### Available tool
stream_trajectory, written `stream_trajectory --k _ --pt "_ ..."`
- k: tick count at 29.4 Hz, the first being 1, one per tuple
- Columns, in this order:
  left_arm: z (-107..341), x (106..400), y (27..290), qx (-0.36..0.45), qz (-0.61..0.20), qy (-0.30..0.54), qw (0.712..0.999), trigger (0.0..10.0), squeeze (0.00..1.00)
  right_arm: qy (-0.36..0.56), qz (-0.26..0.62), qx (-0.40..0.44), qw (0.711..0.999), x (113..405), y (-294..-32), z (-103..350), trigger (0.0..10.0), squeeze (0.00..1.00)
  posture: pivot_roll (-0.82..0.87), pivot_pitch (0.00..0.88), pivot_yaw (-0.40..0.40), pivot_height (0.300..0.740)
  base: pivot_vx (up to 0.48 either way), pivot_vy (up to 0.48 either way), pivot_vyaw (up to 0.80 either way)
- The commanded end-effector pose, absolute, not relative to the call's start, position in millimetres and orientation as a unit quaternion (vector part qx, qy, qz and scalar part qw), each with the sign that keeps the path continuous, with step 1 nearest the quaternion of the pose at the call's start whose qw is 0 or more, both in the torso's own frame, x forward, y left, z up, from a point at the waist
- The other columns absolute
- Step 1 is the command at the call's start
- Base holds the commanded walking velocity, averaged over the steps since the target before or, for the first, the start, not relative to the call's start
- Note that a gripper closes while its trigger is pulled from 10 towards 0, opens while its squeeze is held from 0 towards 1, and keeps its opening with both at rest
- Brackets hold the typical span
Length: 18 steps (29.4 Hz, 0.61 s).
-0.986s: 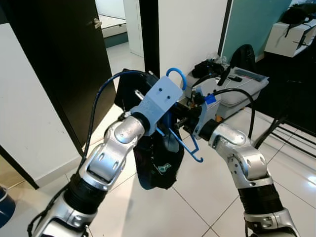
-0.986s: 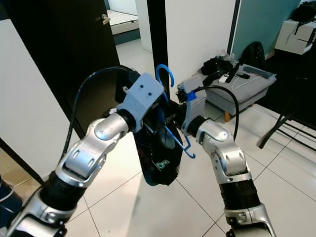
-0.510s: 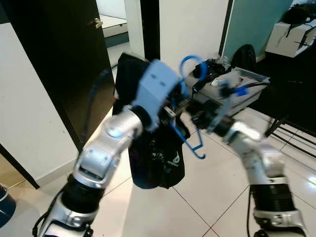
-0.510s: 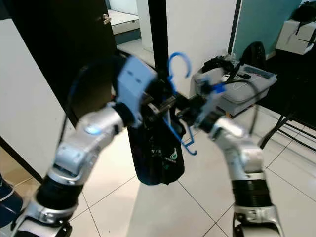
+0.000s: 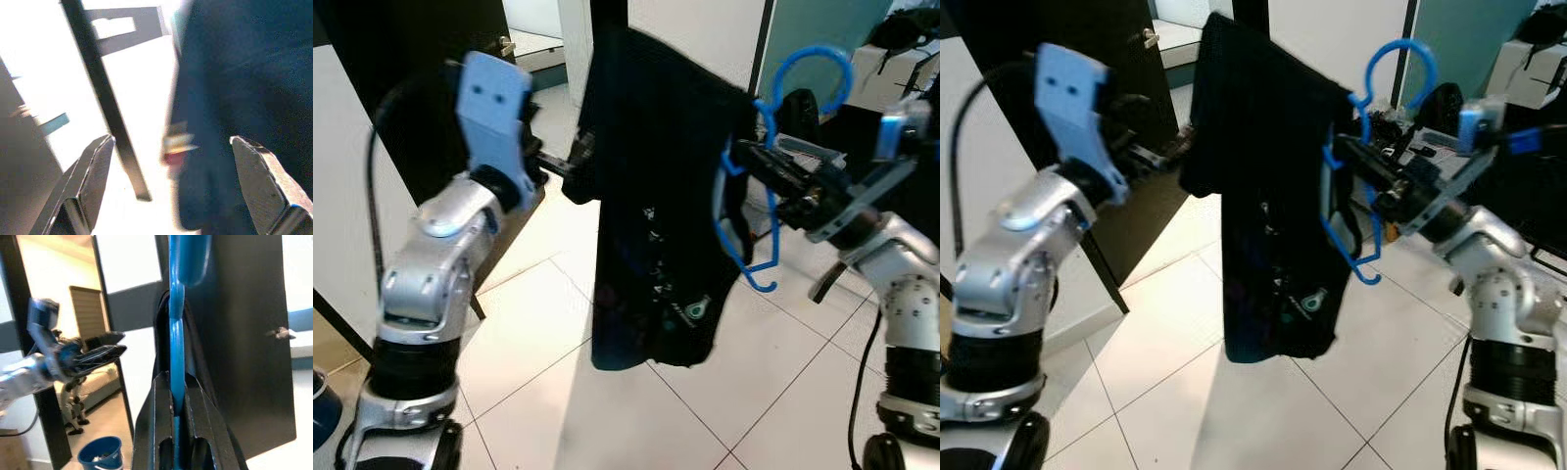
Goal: Hang hanger
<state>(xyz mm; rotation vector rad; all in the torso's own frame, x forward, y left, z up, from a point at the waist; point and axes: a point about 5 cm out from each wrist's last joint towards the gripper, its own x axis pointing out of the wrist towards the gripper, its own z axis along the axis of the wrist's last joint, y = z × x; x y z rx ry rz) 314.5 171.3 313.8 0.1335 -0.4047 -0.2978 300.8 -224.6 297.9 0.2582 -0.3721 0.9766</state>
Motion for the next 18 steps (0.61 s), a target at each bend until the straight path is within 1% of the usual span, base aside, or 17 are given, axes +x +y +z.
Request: stream_trajectory --k 1,2,3,4,7,8,9,11,14,18 --pt "299.7 314.1 192.2 0.061 -0.129 -0.178 0.974 10.0 0.01 -0.206 0.517 0.121 0.822 286.0 -228.9 311.8 10.0 0.0 -0.01 0.0 0.039 0.731 0.0 0.0 0.0" --pt "296.4 312.1 196.6 0.054 -0.133 -0.177 0.974 10.0 0.0 -0.203 0.536 0.116 0.811 280.0 -231.3 313.2 10.0 0.0 -0.01 0.0 0.034 0.731 0.0 0.0 0.0" --pt "296.4 312.1 196.6 0.054 -0.133 -0.177 0.974 10.0 0.0 -0.203 0.536 0.116 0.811 280.0 -231.3 313.2 10.0 0.0 -0.01 0.0 0.034 0.731 0.0 0.0 0.0" --pt "295.0 309.8 197.9 0.043 -0.144 -0.178 0.972 10.0 0.0 -0.2 0.55 0.115 0.802 275.3 -233.3 314.5 10.0 0.0 -0.01 0.0 0.032 0.731 0.0 0.0 0.0" --pt "294.6 308.5 198.1 0.036 -0.152 -0.179 0.971 10.0 0.0 -0.199 0.559 0.114 0.797 272.6 -234.4 315.2 10.0 0.0 -0.01 0.0 0.032 0.731 0.0 0.0 0.0" --pt "294.8 306.7 196.1 0.026 -0.168 -0.182 0.968 10.0 0.0 -0.198 0.565 0.118 0.792 271.2 -235.1 316.3 10.0 0.0 -0.01 0.0 0.033 0.731 0.0 0.0 0.0" --pt "294.8 302.7 190.6 0.019 -0.202 -0.184 0.962 10.0 0.0 -0.192 0.577 0.123 0.784 268.6 -236.3 318.0 10.0 0.0 -0.01 0.0 0.033 0.731 0.0 0.0 0.0" --pt "294.8 302.7 190.6 0.019 -0.202 -0.184 0.962 10.0 0.0 -0.192 0.577 0.123 0.784 268.6 -236.3 318.0 10.0 0.0 -0.01 0.0 0.033 0.731 0.0 0.0 0.0" --pt "296.2 291.1 175.3 0.005 -0.285 -0.191 0.939 10.0 0.0 -0.173 0.599 0.126 0.772 263.8 -237.8 320.4 10.0 0.0 -0.01 0.0 0.033 0.731 0.0 0.0 0.0" --pt "296.7 287.1 169.6 0.005 -0.31 -0.191 0.931 10.0 0.0 -0.166 0.603 0.123 0.771 262.8 -237.7 320.9 10.0 0.0 -0.01 0.0 0.033 0.731 0.0 0.0 0.0"
